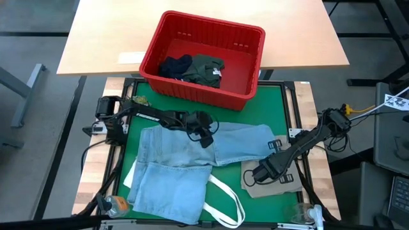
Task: Fold Laundry from Bin
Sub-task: Fold the light blue pants
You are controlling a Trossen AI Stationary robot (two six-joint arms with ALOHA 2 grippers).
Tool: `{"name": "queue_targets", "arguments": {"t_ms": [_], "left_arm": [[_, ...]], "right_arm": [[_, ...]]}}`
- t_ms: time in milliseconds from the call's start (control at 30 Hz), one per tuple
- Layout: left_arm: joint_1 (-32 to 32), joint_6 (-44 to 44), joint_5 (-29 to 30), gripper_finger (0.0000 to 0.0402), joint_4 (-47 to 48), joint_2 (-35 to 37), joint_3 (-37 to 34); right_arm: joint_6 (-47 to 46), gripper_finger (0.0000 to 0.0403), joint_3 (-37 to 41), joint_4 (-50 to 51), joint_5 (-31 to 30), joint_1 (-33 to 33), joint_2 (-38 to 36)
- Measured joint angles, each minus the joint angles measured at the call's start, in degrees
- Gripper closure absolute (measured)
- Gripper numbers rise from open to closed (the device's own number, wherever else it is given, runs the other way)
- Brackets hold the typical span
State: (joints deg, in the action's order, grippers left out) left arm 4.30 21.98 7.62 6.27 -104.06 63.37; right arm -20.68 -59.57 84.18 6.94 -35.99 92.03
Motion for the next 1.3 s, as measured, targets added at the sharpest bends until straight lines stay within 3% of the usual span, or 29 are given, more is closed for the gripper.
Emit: {"name": "queue_targets", "arguments": {"t_ms": [167, 333, 567, 1033, 1300], "left_arm": [[0.6, 0.0, -2.3, 0.0239, -5.6, -3.0, 0.0], [1.5, 0.0, -2.6, 0.0239, -6.2, -5.6, 0.0], [2.2, 0.4, -8.1, 0.0242, -6.6, -8.8, 0.0], [2.0, 0.4, -12.1, 0.0389, -12.9, -8.6, 0.0], [3.4, 1.8, -11.7, 0.0398, -11.2, -7.6, 0.0]], "right_arm": [[0.0, 0.0397, 0.0, 0.0, -0.2, 0.0, 0.0], [0.0, 0.0397, 0.0, 0.0, -0.2, 0.0, 0.0], [0.0, 0.0397, 0.0, 0.0, -0.3, 0.0, 0.0], [0.0, 0.0397, 0.0, 0.0, -0.3, 0.0, 0.0], [0.0, 0.0397, 0.0, 0.0, -0.3, 0.0, 0.0]]}}
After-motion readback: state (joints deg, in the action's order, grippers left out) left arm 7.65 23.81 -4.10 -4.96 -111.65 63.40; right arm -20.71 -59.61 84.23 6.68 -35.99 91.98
